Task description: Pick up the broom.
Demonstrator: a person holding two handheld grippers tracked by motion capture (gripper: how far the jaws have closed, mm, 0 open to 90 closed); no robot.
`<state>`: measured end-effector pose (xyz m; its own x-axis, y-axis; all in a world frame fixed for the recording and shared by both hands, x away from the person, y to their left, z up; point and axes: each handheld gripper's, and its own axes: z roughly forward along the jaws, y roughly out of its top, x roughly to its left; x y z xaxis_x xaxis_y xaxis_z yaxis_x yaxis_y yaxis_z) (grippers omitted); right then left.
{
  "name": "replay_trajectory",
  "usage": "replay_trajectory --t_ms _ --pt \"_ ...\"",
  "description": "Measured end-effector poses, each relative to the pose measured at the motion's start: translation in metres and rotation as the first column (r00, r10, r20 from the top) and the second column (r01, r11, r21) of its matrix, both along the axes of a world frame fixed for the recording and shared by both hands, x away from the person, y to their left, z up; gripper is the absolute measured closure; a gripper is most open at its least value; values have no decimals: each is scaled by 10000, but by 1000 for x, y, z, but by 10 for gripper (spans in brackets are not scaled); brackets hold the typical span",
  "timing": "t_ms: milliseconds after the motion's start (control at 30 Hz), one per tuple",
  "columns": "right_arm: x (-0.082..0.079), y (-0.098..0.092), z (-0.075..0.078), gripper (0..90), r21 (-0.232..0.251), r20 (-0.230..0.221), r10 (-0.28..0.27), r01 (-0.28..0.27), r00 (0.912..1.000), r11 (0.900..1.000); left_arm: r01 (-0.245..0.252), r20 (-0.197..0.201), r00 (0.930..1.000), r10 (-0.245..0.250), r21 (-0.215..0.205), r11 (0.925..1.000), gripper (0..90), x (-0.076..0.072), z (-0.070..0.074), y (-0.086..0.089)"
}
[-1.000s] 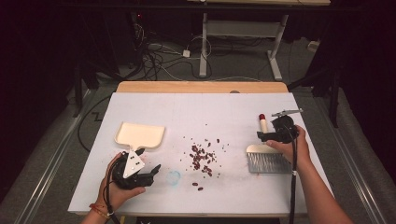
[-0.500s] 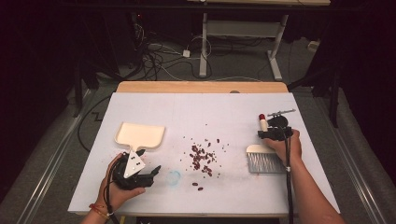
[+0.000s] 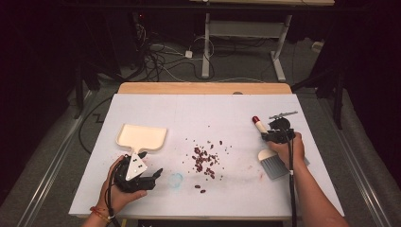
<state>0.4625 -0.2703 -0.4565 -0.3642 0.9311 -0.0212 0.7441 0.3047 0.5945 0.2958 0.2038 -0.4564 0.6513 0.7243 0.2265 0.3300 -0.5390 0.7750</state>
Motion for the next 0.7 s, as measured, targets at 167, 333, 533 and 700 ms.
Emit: replay_trajectory --t_ms 167,333,533,700 --pt "-3 -5 4 698 359 262 -9 0 9997 9994 12 7 10000 -12 -41 10000 217 0 0 0" --pt "-20 -16 23 699 1540 1429 44 -266 9897 9877 -33 -26 10000 33 -52 10000 216 0 1 1" --pt "-38 -23 40 699 2158 2397 -68 -465 9708 9753 -27 -9 10000 27 -111 9999 217 -1 2 0" --pt "-51 -24 51 699 2735 3054 -116 -760 9522 9589 -130 47 9999 132 -367 9992 231 -2 7 -1"
